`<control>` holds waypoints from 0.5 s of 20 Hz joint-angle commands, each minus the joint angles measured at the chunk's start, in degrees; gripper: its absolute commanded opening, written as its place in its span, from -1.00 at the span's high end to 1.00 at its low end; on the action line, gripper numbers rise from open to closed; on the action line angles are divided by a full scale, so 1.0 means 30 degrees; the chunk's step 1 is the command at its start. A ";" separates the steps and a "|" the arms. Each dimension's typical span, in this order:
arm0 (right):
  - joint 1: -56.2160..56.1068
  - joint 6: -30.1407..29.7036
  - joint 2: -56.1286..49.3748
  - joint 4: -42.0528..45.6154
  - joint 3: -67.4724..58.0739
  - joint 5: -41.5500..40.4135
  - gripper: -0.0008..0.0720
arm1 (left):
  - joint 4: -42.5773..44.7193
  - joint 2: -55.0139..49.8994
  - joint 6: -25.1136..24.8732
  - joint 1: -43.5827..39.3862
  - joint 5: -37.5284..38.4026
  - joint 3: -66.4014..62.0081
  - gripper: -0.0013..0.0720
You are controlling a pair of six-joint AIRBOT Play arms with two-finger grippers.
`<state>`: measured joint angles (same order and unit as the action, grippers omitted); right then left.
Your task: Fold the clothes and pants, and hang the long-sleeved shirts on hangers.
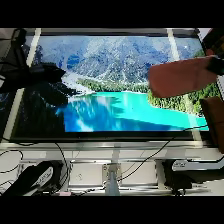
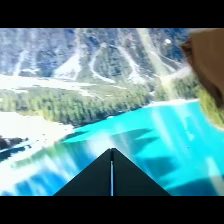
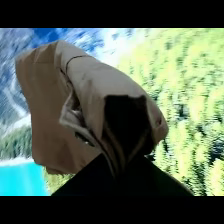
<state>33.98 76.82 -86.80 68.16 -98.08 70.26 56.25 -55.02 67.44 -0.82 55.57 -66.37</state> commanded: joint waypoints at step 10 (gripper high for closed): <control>1.1562 0.7089 0.0933 0.6033 -0.0248 0.6382 0.93 | 0.3738 0.1537 -0.0262 0.0539 -0.0022 0.0007 0.92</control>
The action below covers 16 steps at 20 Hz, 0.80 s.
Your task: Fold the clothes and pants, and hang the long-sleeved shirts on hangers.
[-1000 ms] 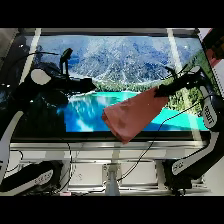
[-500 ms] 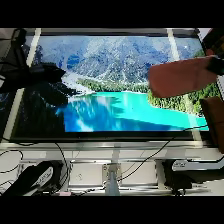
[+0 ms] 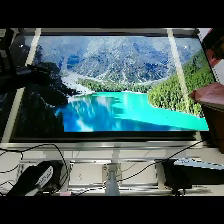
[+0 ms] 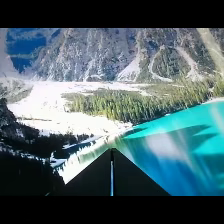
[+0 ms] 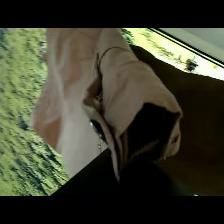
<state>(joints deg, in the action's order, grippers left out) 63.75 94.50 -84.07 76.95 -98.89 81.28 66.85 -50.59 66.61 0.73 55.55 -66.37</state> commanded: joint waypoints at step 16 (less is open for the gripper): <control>0.4393 -0.0452 -0.0015 0.1166 0.1756 0.3519 -0.90 | 0.0211 0.0058 0.0007 0.0022 -0.0022 0.0007 0.92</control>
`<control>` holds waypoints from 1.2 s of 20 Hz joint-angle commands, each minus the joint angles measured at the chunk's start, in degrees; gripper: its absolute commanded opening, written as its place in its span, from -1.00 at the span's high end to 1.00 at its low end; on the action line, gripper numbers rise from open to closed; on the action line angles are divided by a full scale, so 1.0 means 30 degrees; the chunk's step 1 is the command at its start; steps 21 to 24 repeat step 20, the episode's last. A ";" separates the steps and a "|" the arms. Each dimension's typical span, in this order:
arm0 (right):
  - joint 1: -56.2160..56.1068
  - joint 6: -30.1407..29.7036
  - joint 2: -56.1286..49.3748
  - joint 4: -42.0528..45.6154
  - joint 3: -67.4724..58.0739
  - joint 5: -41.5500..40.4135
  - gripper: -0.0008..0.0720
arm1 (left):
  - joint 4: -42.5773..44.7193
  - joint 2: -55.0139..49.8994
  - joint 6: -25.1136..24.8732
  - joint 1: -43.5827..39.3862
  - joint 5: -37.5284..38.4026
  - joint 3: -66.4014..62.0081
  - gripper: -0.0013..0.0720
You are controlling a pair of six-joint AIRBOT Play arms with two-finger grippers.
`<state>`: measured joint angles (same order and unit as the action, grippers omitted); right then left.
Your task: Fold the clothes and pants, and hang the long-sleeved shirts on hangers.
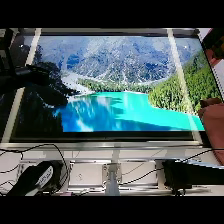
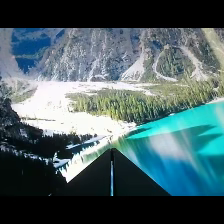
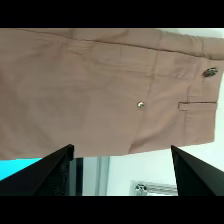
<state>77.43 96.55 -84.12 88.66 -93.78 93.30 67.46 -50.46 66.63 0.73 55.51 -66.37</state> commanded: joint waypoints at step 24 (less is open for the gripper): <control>-2.4356 -0.5515 0.0721 -0.8976 -0.8080 -0.4590 0.13 | 0.0007 0.0015 0.0000 0.0022 -0.0007 0.0007 0.92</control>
